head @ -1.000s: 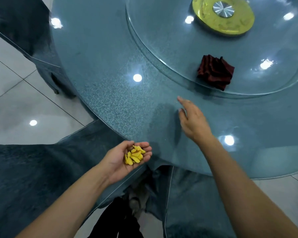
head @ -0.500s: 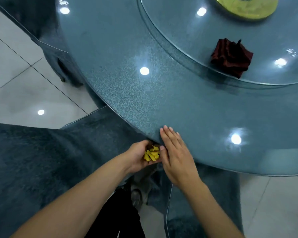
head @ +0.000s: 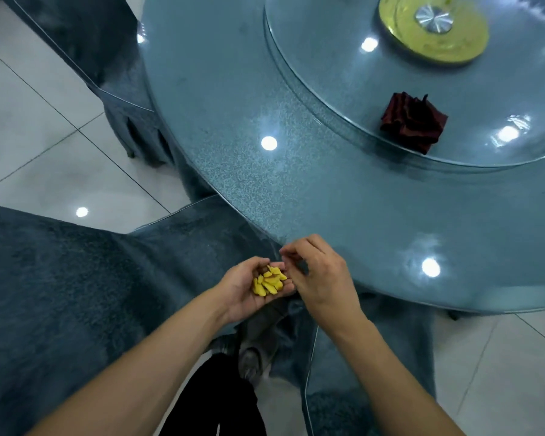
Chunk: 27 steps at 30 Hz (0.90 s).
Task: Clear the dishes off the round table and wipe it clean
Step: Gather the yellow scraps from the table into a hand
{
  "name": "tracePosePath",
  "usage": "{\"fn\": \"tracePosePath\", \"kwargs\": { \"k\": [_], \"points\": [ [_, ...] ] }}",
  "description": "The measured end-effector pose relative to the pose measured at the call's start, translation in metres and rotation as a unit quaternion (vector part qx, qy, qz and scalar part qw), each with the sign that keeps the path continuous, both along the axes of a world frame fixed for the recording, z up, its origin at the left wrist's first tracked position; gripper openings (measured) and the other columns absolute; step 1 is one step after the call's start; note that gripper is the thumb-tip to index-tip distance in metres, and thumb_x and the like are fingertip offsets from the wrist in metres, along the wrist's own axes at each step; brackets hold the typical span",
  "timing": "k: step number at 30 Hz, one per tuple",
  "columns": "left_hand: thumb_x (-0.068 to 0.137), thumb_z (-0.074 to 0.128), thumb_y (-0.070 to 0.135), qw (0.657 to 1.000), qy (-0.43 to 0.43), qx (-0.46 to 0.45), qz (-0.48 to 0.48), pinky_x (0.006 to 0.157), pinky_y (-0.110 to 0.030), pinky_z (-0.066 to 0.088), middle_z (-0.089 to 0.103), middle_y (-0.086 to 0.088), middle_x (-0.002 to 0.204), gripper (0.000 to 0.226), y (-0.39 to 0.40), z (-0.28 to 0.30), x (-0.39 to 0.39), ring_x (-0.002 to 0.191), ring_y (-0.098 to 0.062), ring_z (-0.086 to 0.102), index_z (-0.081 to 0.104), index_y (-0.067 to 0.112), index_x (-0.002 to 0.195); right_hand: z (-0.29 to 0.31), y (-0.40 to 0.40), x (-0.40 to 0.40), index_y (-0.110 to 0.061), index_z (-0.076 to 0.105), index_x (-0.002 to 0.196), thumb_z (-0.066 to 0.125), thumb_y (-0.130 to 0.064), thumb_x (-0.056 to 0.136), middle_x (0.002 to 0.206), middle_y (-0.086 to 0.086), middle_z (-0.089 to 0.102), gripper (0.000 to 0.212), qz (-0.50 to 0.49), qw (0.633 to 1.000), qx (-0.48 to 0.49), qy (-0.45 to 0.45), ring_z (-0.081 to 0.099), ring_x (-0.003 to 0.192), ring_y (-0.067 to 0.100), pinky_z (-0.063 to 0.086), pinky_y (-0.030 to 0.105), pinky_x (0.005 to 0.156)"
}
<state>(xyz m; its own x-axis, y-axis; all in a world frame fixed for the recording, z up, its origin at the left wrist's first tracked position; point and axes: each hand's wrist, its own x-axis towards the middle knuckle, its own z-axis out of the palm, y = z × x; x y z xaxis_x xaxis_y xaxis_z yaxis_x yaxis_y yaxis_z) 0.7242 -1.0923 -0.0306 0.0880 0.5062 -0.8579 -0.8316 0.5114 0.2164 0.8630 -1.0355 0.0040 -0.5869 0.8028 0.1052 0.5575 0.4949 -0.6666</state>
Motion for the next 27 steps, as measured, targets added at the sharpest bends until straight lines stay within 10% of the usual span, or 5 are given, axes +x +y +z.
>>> {"fn": "tracePosePath", "kwargs": {
  "k": [6,16,27],
  "points": [
    [0.104,0.042,0.017,0.998,0.011,0.018,0.062,0.053,-0.033,0.060,0.073,-0.016,0.078,0.033,-0.048,0.075,-0.043,0.061,-0.024,0.072,0.067,0.000,0.092,0.059,-0.030,-0.060,-0.021,0.071,0.103,0.056,-0.029,0.095,0.091,-0.006,0.073,0.019,0.065,0.994,0.082,-0.018,0.062,0.082,0.015,0.052,0.038,0.080],
    [0.103,0.036,0.018,0.972,0.020,0.062,0.226,0.084,-0.043,0.059,0.068,-0.030,0.120,0.045,-0.165,0.185,-0.188,0.098,-0.035,0.070,0.065,-0.013,0.117,0.131,-0.108,-0.205,-0.025,0.065,0.120,0.049,-0.031,0.098,0.114,-0.008,0.067,0.029,0.119,0.986,0.118,0.006,0.058,0.100,0.012,0.044,0.031,0.090],
    [0.106,0.034,0.017,0.955,0.061,0.064,0.284,0.078,-0.049,0.061,0.070,-0.031,0.113,0.045,-0.310,0.237,-0.409,0.104,-0.041,0.068,0.064,-0.015,0.115,0.145,-0.212,-0.417,-0.028,0.058,0.130,0.051,-0.032,0.097,0.129,-0.008,0.056,0.034,0.103,0.988,0.112,-0.040,0.054,0.112,0.015,0.043,0.036,0.098]
  ]
}}
